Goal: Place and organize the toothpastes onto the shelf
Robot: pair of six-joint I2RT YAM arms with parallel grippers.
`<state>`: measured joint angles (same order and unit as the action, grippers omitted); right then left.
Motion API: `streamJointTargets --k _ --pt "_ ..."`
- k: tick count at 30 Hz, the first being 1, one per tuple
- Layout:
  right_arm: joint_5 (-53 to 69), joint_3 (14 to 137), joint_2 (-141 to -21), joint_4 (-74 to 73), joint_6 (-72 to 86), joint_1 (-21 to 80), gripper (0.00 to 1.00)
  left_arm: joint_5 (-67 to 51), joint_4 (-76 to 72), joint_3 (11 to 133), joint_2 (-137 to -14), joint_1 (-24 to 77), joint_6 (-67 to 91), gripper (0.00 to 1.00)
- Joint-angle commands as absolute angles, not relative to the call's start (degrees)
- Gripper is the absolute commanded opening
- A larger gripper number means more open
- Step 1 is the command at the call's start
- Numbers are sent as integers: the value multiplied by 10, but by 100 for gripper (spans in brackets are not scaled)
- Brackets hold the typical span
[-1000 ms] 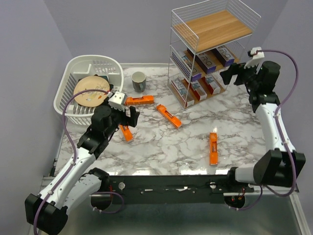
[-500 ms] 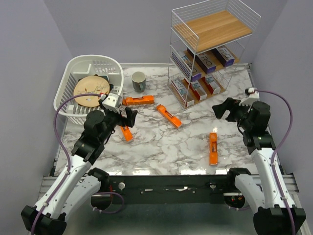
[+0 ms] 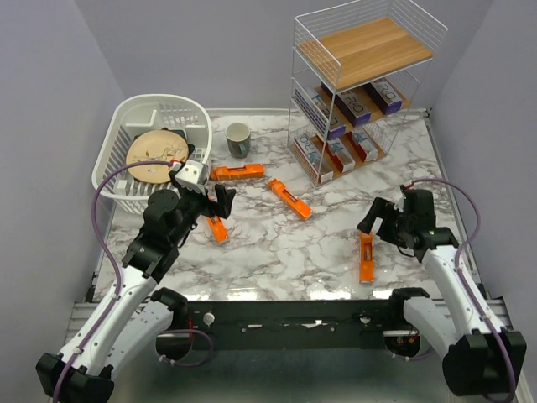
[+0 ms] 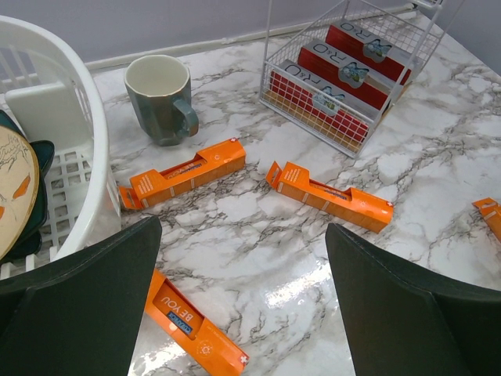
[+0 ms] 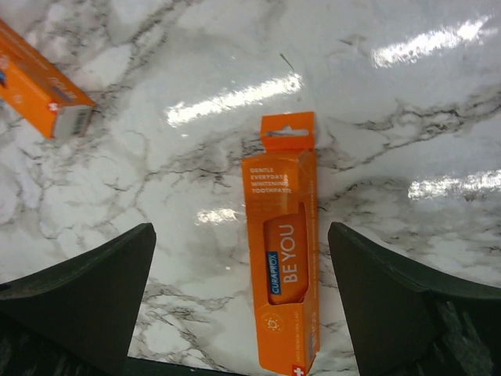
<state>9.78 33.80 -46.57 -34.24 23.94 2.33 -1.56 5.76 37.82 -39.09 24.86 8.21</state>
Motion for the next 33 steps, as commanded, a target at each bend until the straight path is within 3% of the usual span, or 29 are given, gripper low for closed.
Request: streamJointTargets --k 1,13,19,23,33 --pt "55 346 -546 -367 248 47 100 -19 53 385 -381 248 86 99" --pt "11 352 -704 -323 250 111 96 -29 53 385 -391 248 88 99" --pt "19 363 -751 -316 245 134 82 -30 53 387 -395 248 88 99" --pt "32 364 -771 -297 257 160 67 -33 52 388 -396 248 88 99" --pt "24 466 -885 -273 305 291 54 -30 53 388 -398 248 86 99"
